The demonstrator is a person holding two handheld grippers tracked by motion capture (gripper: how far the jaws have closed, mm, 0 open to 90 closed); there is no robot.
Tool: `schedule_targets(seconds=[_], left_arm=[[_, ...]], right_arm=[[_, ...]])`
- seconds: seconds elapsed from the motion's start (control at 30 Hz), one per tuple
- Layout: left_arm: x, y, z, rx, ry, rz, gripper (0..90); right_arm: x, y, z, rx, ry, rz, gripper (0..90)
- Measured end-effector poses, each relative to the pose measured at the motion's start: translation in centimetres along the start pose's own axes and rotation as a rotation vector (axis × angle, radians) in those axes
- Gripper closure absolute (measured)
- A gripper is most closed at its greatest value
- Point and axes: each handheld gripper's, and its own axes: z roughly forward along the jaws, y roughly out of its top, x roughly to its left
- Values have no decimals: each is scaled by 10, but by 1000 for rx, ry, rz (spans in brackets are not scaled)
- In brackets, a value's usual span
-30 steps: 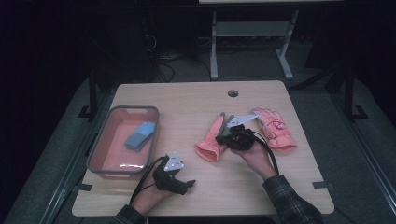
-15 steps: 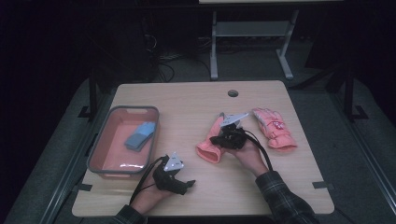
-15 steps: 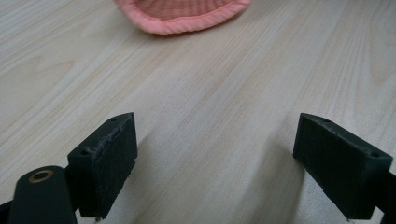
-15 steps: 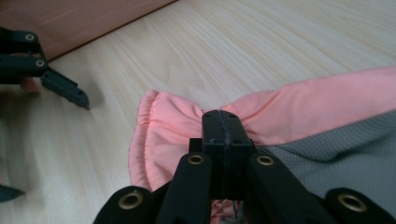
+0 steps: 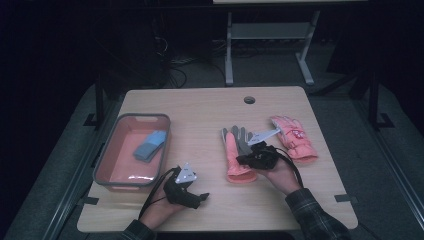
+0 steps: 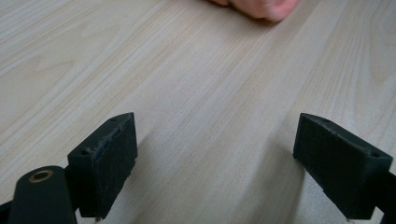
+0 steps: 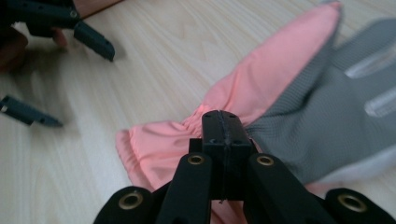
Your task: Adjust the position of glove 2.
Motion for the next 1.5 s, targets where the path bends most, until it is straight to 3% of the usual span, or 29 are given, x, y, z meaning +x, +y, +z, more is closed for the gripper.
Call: schedule_targets(seconds=[0.2,0.5,0.63,0.73,0.9,1.07,1.17,1.5], left_arm=[[0,0,0,-1,2,2,127],[0,0,0,-4,2,2,127],[0,0,0,-1,1,3,127],[0,0,0,-2,2,6,127],[1,0,0,-1,3,7,127],[1,0,0,-1,3,7,127],[1,0,0,0,3,7,127],[1,1,0,-1,3,6,127]], right_arm=[[-1,-15,-18,16,1,9,900],[-16,-41,-48,25,-44,40,895],[-24,-43,-56,-3,-36,54,888],[-22,-34,-53,-21,-32,32,888],[-26,-14,-36,-5,-37,18,896],[-26,-15,-19,72,-56,-4,899],[-24,-17,-17,82,-51,-15,899],[4,-20,-12,92,16,-17,899]])
